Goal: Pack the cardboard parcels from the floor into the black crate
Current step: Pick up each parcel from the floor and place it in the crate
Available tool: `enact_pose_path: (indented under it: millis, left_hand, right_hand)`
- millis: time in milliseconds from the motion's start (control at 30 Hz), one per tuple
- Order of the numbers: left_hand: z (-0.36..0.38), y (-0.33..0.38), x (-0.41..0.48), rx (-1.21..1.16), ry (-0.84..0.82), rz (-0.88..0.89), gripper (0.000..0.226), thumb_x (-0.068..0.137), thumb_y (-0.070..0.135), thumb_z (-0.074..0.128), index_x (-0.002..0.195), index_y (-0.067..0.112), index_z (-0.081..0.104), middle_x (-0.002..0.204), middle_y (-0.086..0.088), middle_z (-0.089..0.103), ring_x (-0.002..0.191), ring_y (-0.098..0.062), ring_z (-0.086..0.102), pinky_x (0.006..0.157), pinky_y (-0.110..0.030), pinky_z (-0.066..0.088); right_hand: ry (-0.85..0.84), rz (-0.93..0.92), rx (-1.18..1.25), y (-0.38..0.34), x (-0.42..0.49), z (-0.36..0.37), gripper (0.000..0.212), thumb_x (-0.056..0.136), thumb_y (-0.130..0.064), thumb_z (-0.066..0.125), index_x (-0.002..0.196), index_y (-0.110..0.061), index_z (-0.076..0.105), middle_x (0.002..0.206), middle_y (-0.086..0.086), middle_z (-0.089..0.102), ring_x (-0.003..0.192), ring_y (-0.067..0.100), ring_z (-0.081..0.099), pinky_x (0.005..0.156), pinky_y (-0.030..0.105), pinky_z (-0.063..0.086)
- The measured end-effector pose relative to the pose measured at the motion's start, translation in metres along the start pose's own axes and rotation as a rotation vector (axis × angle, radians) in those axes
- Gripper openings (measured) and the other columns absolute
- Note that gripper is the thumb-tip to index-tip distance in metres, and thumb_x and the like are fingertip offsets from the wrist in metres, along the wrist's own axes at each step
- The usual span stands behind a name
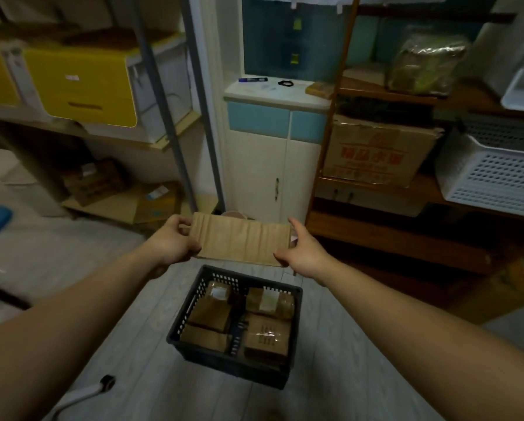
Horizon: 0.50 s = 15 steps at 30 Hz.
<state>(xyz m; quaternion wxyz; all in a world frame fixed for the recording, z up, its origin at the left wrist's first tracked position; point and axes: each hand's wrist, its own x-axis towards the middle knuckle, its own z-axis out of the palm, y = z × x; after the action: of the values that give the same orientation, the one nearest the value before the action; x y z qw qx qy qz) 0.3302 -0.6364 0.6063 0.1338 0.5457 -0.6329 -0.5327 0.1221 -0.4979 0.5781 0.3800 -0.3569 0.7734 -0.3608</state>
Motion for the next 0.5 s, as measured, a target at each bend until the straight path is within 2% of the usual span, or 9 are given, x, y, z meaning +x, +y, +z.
enact_pose_path:
  millis: [33,100,167,200,267,367,433,500]
  left_hand:
    - [-0.002,-0.003,0.013,-0.01,0.016,-0.02,0.046,0.082,0.0,0.063,0.12,0.014,0.042,0.101,-0.01,0.056,0.089,-0.027,0.058,0.089,-0.049,0.051]
    - [-0.008,-0.008,0.038,-0.022,0.055,-0.05,0.041,0.085,0.024,0.065,0.117,0.016,0.043,0.106,-0.009,0.057,0.097,-0.027,0.058,0.089,-0.049,0.052]
    - [-0.014,-0.016,0.064,-0.001,0.098,-0.075,0.045,0.089,0.045,0.054,0.124,0.02,0.043,0.114,-0.006,0.055,0.105,-0.027,0.054,0.088,-0.044,0.05]
    - [-0.018,-0.021,0.077,0.029,0.108,-0.084,0.047,0.091,0.047,0.049,0.129,0.02,0.043,0.118,-0.006,0.054,0.108,-0.027,0.053,0.086,-0.041,0.048]
    - [-0.024,-0.033,0.104,0.081,0.081,-0.094,0.046,0.094,0.039,0.047,0.135,0.019,0.043,0.125,-0.009,0.054,0.11,-0.027,0.053,0.086,-0.04,0.048]
    - [-0.028,-0.052,0.14,0.081,-0.012,-0.109,0.049,0.092,0.022,0.053,0.139,0.022,0.038,0.121,-0.011,0.056,0.107,-0.029,0.055,0.09,-0.044,0.049]
    - [-0.028,-0.068,0.161,0.116,-0.082,-0.095,0.058,0.091,0.014,0.054,0.143,0.025,0.031,0.114,-0.011,0.058,0.099,-0.03,0.057,0.08,-0.039,0.049]
    - [-0.027,-0.086,0.18,0.178,-0.155,-0.061,0.06,0.092,0.011,0.052,0.145,0.026,0.027,0.123,-0.014,0.054,0.097,-0.028,0.056,0.072,-0.033,0.049]
  right_hand:
    - [0.003,0.007,-0.02,-0.002,0.013,0.005,0.085,0.085,-0.016,0.066,0.15,-0.034,0.014,0.129,0.01,0.051,0.093,0.022,0.062,0.06,0.023,0.051]
    - [-0.008,0.02,-0.037,-0.007,0.042,0.016,0.077,0.084,-0.016,0.067,0.146,-0.032,0.024,0.119,0.009,0.054,0.093,0.024,0.062,0.061,0.026,0.054]
    - [-0.038,0.026,0.009,-0.01,0.068,0.03,0.059,0.086,-0.024,0.067,0.135,-0.029,0.034,0.104,0.002,0.055,0.082,0.016,0.06,0.059,0.024,0.053]
    - [-0.041,0.033,0.025,-0.011,0.08,0.037,0.051,0.087,-0.032,0.066,0.129,-0.028,0.036,0.098,-0.001,0.055,0.078,0.012,0.058,0.056,0.022,0.051]
    - [-0.029,0.068,0.033,-0.009,0.101,0.054,0.04,0.09,-0.042,0.059,0.12,-0.027,0.038,0.095,-0.002,0.054,0.076,0.008,0.056,0.056,0.022,0.046]
    - [-0.005,0.104,0.026,0.004,0.126,0.082,0.034,0.092,-0.036,0.059,0.115,-0.024,0.037,0.098,0.0,0.053,0.082,0.014,0.056,0.067,0.033,0.054]
    - [0.003,0.129,0.028,0.016,0.136,0.102,0.039,0.091,-0.03,0.06,0.122,-0.025,0.036,0.108,0.0,0.051,0.095,0.02,0.057,0.079,0.041,0.056]
    - [0.018,0.149,0.036,0.029,0.141,0.124,0.053,0.091,-0.027,0.061,0.135,-0.027,0.031,0.119,0.0,0.049,0.106,0.02,0.053,0.084,0.038,0.053]
